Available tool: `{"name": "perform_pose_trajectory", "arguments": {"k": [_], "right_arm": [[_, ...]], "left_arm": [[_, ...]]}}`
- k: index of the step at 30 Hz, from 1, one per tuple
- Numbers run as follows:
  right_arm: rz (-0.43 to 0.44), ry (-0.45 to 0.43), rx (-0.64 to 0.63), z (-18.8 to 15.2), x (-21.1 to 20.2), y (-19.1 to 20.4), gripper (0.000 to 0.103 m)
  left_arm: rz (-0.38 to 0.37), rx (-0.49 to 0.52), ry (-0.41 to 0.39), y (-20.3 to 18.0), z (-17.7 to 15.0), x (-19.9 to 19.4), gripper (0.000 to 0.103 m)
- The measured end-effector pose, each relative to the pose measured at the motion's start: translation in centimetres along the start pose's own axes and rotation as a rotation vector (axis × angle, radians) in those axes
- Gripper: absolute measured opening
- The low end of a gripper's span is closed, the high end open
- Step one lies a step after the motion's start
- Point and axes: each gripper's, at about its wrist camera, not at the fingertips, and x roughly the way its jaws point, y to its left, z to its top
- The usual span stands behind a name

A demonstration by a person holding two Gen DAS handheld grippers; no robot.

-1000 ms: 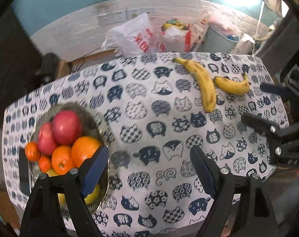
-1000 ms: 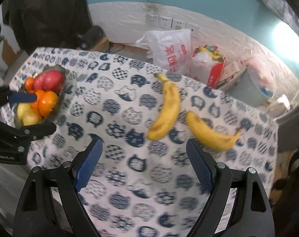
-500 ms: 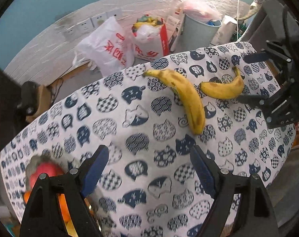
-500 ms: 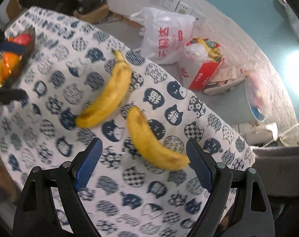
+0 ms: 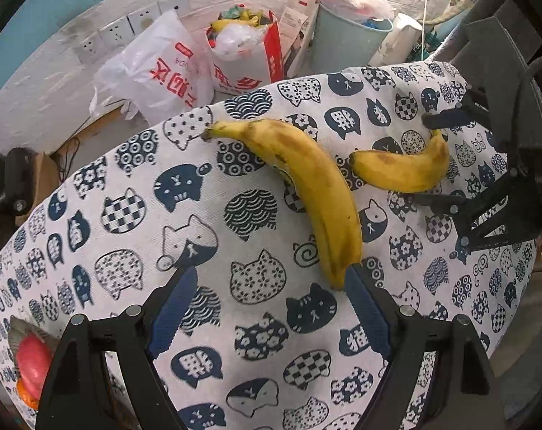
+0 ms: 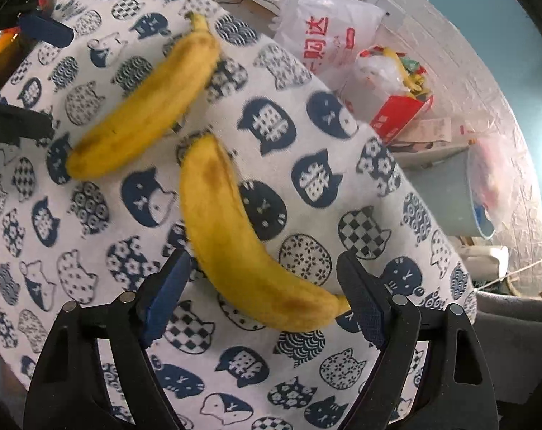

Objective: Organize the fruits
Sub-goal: 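Grasp a banana with the right gripper while the left grasps the other banana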

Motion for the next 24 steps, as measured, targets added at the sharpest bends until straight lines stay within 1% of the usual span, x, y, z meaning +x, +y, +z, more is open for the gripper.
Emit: {"name": "perform_pose_trajectory", "arguments": {"k": [2,4,5,7,8,9,12,15,17,20,21,24], "right_arm": [[0.007,-0.004,-0.007,-0.2,0.5,0.0,0.079],[0.016,-0.001,-0.025,-0.4,1.0,0.2,0.07],[0.028,-0.016,-0.021,-0.4,0.8,0.2,0.066],[0.044,-0.027,-0.005,-0.2,0.8,0.2,0.062],[0.05,-0.03,0.005,-0.2,0.7,0.2,0.056],[0.06,-0.03,0.028,-0.2,0.6,0.2,0.05],[0.111,-0.02,0.143,-0.1,0.2,-0.4,0.04],[0.138,-0.006,0.287,-0.6,0.0,-1.2,0.039],[0.173,-0.004,0.39,-1.1,-0.2,-1.6,0.039],[0.195,0.0,0.498,-1.8,-0.1,-2.0,0.038],[0.197,-0.01,0.521,-2.0,-0.2,-2.1,0.038],[0.185,-0.04,0.522,-1.8,-0.6,-2.2,0.037]], "left_arm": [[-0.008,-0.009,0.004,0.0,0.3,0.3,0.086],[-0.019,-0.024,0.009,-0.1,0.6,0.7,0.086],[-0.024,-0.029,0.009,-0.1,0.8,0.8,0.086],[-0.033,-0.038,0.011,-0.4,1.2,1.0,0.086],[-0.036,-0.041,0.012,-0.5,1.4,1.1,0.086],[-0.038,-0.045,0.012,-0.6,1.5,1.2,0.086],[-0.044,-0.061,0.012,-1.0,2.0,1.5,0.086],[-0.04,-0.079,0.011,-1.2,2.4,1.9,0.086],[-0.044,-0.102,0.01,-1.3,2.9,2.3,0.086],[-0.045,-0.132,0.009,-1.4,3.6,2.8,0.086],[-0.045,-0.141,0.008,-1.4,3.9,3.0,0.086],[-0.038,-0.171,0.007,-1.2,4.5,3.6,0.086]]}}
